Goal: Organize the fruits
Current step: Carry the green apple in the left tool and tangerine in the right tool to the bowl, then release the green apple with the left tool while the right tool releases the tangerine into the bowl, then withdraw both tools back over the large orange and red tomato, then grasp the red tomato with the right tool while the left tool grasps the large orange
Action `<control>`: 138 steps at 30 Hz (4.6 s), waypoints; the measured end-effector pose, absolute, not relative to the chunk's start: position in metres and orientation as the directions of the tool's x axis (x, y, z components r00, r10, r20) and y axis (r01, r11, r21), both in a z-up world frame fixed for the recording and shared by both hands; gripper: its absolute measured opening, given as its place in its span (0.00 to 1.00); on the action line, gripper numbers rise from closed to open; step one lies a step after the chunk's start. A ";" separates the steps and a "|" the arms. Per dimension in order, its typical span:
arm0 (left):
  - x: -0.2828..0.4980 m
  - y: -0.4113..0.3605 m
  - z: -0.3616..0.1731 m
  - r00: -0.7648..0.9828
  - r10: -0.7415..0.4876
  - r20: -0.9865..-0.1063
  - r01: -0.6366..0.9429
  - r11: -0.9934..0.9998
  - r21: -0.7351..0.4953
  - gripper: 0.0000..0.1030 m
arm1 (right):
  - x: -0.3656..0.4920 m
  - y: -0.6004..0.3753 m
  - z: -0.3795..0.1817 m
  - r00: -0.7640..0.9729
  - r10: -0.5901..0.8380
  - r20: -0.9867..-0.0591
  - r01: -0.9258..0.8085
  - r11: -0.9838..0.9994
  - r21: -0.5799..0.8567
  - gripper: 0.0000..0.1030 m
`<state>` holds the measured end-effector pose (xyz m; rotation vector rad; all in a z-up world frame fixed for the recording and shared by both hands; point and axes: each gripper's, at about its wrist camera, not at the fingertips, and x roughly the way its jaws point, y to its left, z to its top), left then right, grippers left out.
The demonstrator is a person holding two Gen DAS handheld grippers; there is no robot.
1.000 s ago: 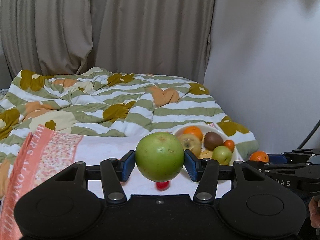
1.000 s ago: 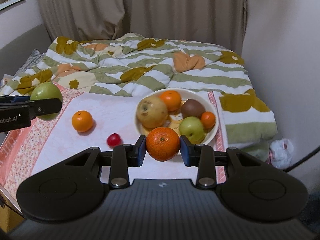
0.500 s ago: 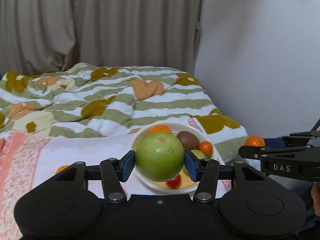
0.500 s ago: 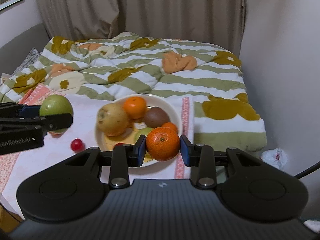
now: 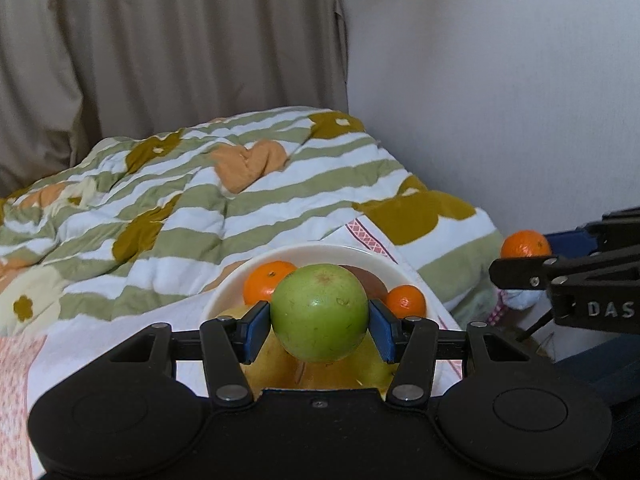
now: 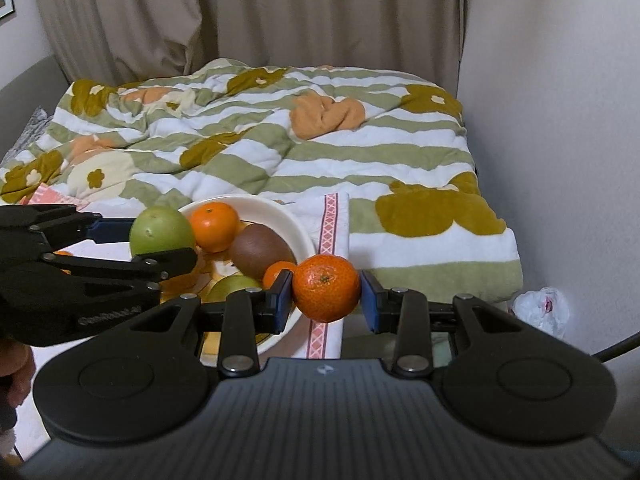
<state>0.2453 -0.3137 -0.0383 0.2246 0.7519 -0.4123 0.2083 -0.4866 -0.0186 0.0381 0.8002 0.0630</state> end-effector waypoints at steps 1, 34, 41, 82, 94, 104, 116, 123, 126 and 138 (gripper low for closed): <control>0.248 -0.316 -0.042 0.652 -0.280 -0.705 0.447 0.893 0.059 0.55 | 0.211 -0.487 -0.020 0.692 0.069 -0.718 -0.037 0.998 0.060 0.49; 0.223 -0.225 -0.015 0.739 -0.175 -0.650 0.209 0.978 -0.026 0.96 | 0.231 -0.437 -0.030 0.650 0.158 -0.743 -0.153 0.985 0.076 0.49; 0.206 -0.195 -0.013 0.749 -0.113 -0.653 0.121 0.992 -0.033 0.96 | 0.236 -0.394 -0.047 0.614 0.227 -0.756 -0.273 0.960 0.066 0.49; 0.074 -0.128 0.072 0.861 0.003 -0.509 -0.011 1.000 -0.013 1.00 | 0.127 -0.361 0.033 0.750 0.225 -0.622 -0.280 0.960 0.010 1.00; 0.103 -0.065 0.052 0.813 -0.060 -0.579 0.112 0.992 0.054 1.00 | 0.117 -0.318 0.015 0.733 0.114 -0.670 -0.158 0.988 -0.005 1.00; 0.154 -0.034 0.007 0.736 -0.219 -0.640 0.318 0.947 0.042 1.00 | 0.122 -0.277 -0.021 0.695 -0.009 -0.719 0.018 1.000 0.005 1.00; 0.224 -0.037 -0.052 0.603 -0.351 -0.717 0.510 0.860 0.007 1.00 | 0.166 -0.246 -0.069 0.648 -0.069 -0.759 0.128 0.992 0.020 1.00; 0.253 -0.056 -0.081 0.534 -0.382 -0.754 0.561 0.827 -0.022 0.95 | 0.185 -0.243 -0.084 0.612 -0.058 -0.789 0.174 0.983 0.063 1.00; 0.261 -0.063 -0.091 0.503 -0.389 -0.772 0.576 0.817 -0.036 0.89 | 0.191 -0.244 -0.089 0.598 -0.046 -0.800 0.179 0.981 0.077 0.98; 0.275 -0.071 -0.107 0.455 -0.410 -0.790 0.585 0.807 -0.082 0.62 | 0.208 -0.248 -0.104 0.567 -0.009 -0.824 0.168 0.980 0.105 0.85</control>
